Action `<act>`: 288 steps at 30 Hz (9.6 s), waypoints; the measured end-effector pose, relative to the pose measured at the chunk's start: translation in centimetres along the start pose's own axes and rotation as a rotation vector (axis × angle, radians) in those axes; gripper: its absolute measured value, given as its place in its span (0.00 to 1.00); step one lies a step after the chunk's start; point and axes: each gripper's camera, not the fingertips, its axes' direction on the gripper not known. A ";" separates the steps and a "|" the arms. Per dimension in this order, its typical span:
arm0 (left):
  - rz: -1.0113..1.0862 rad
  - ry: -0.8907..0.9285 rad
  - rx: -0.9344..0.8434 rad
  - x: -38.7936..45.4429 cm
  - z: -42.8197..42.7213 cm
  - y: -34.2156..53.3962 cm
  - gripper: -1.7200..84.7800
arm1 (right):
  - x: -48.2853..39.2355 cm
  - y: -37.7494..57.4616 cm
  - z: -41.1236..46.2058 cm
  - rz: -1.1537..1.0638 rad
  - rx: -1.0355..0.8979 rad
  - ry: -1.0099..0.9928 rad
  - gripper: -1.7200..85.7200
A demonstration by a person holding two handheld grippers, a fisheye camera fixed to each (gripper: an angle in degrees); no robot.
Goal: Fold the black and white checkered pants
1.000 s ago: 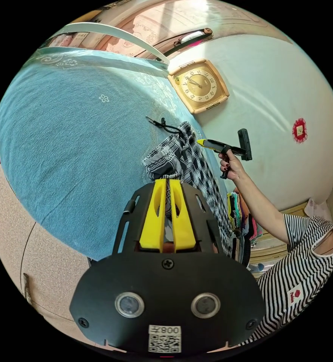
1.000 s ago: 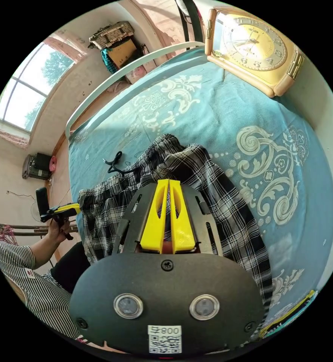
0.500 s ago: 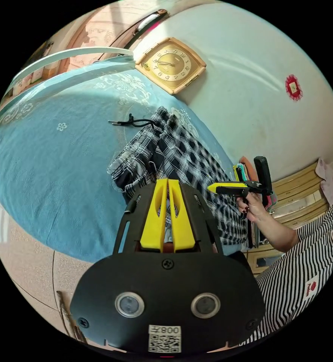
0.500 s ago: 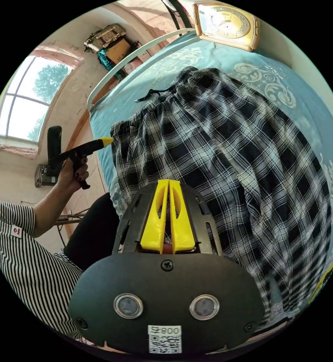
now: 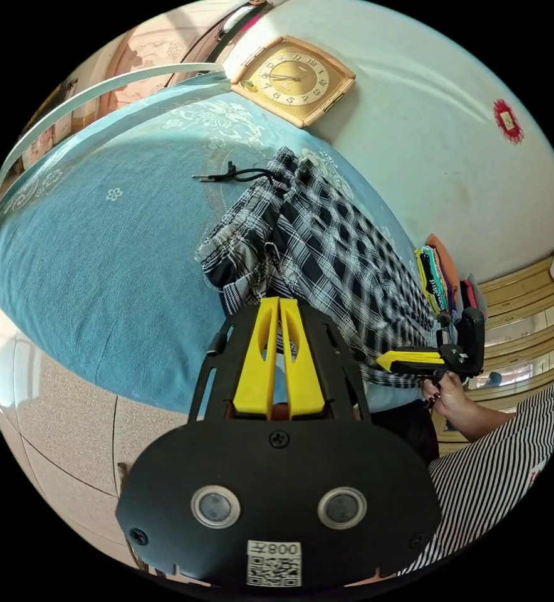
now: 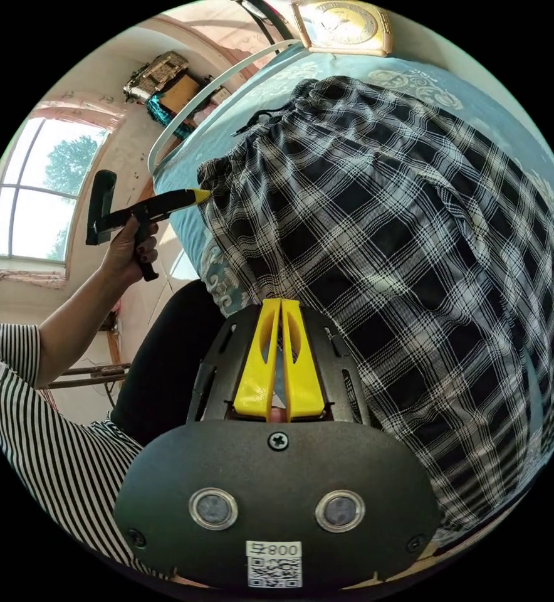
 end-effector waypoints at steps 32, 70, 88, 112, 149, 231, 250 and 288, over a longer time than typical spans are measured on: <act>-0.241 0.126 0.142 0.5 -7.0 -3.9 0.07 | 3.9 2.1 -12.0 0.031 0.136 -0.085 0.02; 0.320 -0.106 -0.091 24.9 -3.0 -41.6 0.11 | 3.6 -21.6 -21.2 -0.088 0.119 0.314 0.12; 0.498 -0.379 -0.388 37.1 3.2 -50.6 0.10 | 1.8 -27.8 -17.5 -0.155 0.000 0.380 0.11; 0.519 -0.439 -0.386 44.6 1.0 -51.4 0.04 | 1.1 -27.3 -15.0 -0.067 0.040 0.312 0.03; 0.593 -0.334 -0.363 40.4 -12.9 -26.7 0.03 | -11.0 -1.5 -9.5 -0.078 0.087 0.201 0.02; 0.428 0.294 -0.396 29.0 15.0 -2.6 0.06 | -5.7 29.0 -25.7 0.338 0.199 -0.053 0.02; 0.702 0.066 -0.563 41.4 29.3 -2.6 0.08 | 0.0 32.5 -40.9 0.635 0.249 0.124 0.10; 0.879 0.109 -0.576 55.8 37.1 1.1 0.03 | -11.8 54.2 -54.7 0.694 0.441 -0.037 0.02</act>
